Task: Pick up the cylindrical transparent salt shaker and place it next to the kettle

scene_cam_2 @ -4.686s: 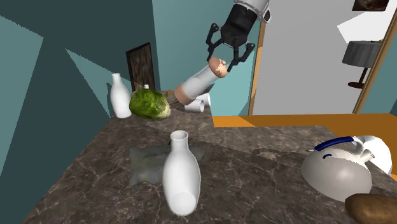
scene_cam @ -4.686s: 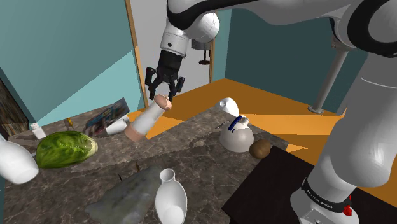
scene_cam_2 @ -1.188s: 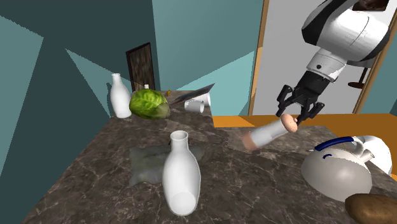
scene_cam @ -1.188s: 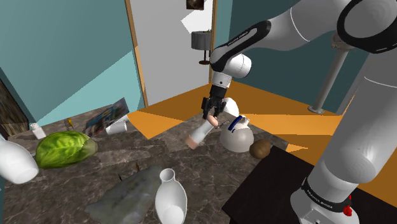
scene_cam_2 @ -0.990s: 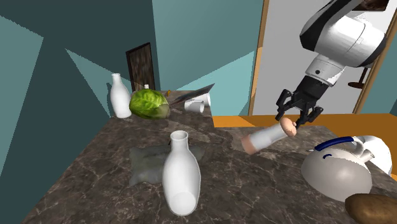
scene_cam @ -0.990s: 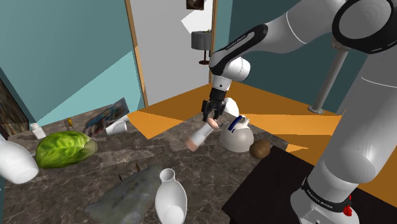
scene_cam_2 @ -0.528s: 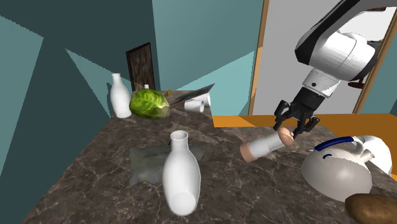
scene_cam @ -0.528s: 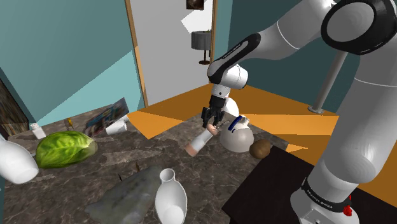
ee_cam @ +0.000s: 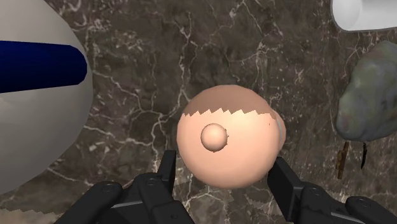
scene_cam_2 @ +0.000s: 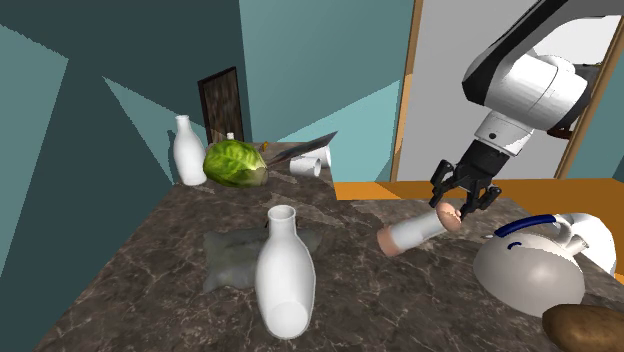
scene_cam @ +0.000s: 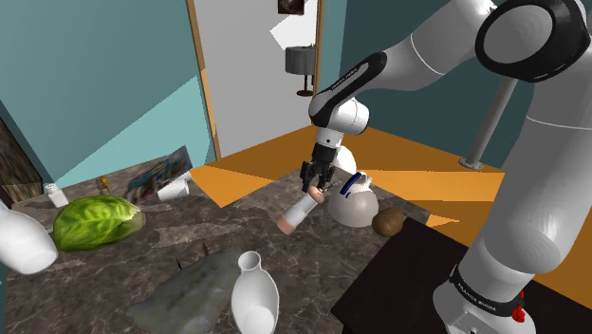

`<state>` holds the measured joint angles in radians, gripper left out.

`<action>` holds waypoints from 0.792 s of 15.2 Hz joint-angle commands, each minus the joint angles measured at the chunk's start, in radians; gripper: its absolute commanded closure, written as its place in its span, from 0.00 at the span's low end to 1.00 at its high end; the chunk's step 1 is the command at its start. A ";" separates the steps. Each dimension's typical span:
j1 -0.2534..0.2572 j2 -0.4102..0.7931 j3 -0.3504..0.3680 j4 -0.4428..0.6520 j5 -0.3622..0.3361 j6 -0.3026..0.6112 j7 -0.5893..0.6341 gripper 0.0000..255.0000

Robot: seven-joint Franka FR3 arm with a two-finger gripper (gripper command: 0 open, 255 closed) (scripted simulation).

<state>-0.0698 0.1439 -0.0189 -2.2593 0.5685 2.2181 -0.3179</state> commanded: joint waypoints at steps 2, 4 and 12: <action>0.000 0.000 0.000 0.000 0.000 0.000 0.000 0.00; 0.000 0.000 0.000 0.000 0.000 0.000 0.000 0.00; -0.025 -0.063 -0.028 0.048 -0.052 -0.114 0.029 0.00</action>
<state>-0.0937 0.0878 -0.0449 -2.2126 0.5201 2.1126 -0.2918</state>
